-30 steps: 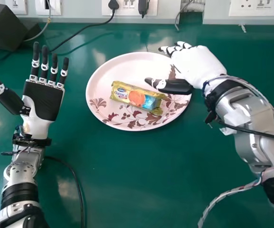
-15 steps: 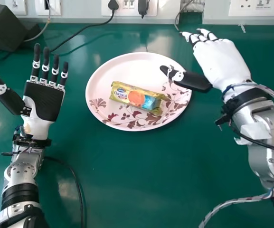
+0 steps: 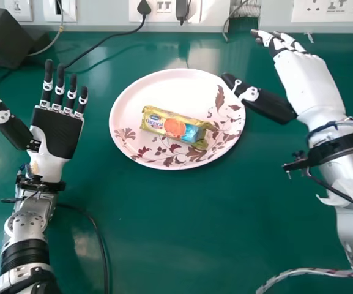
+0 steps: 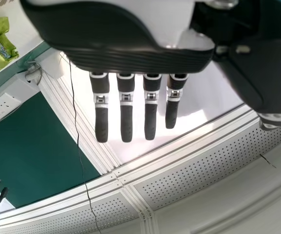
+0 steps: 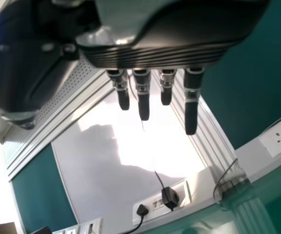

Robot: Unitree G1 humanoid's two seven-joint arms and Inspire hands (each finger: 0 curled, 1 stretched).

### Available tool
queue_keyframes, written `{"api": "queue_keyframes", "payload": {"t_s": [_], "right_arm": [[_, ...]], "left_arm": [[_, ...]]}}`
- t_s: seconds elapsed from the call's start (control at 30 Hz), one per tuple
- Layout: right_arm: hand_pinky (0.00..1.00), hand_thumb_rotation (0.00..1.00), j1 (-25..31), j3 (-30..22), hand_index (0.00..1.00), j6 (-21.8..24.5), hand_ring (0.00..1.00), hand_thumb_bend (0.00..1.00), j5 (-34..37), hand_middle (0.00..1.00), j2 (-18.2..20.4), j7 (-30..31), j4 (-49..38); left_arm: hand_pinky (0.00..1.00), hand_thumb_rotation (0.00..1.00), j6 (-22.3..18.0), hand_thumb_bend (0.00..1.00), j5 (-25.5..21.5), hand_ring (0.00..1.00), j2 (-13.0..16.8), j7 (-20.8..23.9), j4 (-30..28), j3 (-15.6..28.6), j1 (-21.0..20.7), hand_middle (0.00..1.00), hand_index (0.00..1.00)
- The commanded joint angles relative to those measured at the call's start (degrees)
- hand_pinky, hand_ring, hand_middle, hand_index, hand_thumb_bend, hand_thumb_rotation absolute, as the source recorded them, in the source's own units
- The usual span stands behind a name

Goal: Pick up biscuit and place it in the plate

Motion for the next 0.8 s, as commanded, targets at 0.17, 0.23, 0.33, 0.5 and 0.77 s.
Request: {"api": "queue_keyframes", "payload": {"t_s": [0.17, 0.23, 0.33, 0.5, 0.77], "right_arm": [[0.67, 0.62, 3.05, -3.37, 1.00, -1.44, 0.81, 0.87, 5.97, 0.90, 0.95, -0.46, -1.89], [0.67, 0.60, 3.69, -4.06, 1.00, -0.76, 0.81, 0.88, 7.58, 0.90, 1.68, -0.24, -2.74], [0.67, 0.62, 4.79, -4.89, 1.00, -0.66, 0.81, 0.88, 9.23, 0.91, 2.36, -0.37, -3.56], [0.67, 0.61, 6.47, -5.21, 1.00, -0.67, 0.82, 0.88, 8.93, 0.91, 4.08, -1.78, -4.85], [0.69, 0.61, 9.91, -6.94, 1.00, -3.48, 0.83, 0.87, 11.25, 0.91, 6.82, -5.35, -5.35]], "left_arm": [[0.56, 0.54, 1.49, 0.88, 0.51, 0.69, -2.18, 0.63, 3.37, 0.46, 5.69, 0.78, 0.89], [0.55, 0.53, 1.79, 0.88, 0.34, 0.69, -2.28, 0.57, 3.37, 0.46, 5.67, 0.79, 0.89], [0.56, 0.52, 1.46, 0.86, 0.45, 0.71, -2.50, 0.63, 3.51, 0.48, 5.62, 0.81, 0.89], [0.54, 0.54, 1.47, 0.85, 0.61, 0.72, -2.09, 0.20, 4.61, 0.50, 5.17, 0.81, 0.88], [0.59, 0.55, 1.85, 0.86, 1.05, 0.72, -1.35, -1.55, 6.66, 0.11, 4.25, 0.80, 0.87]]}}
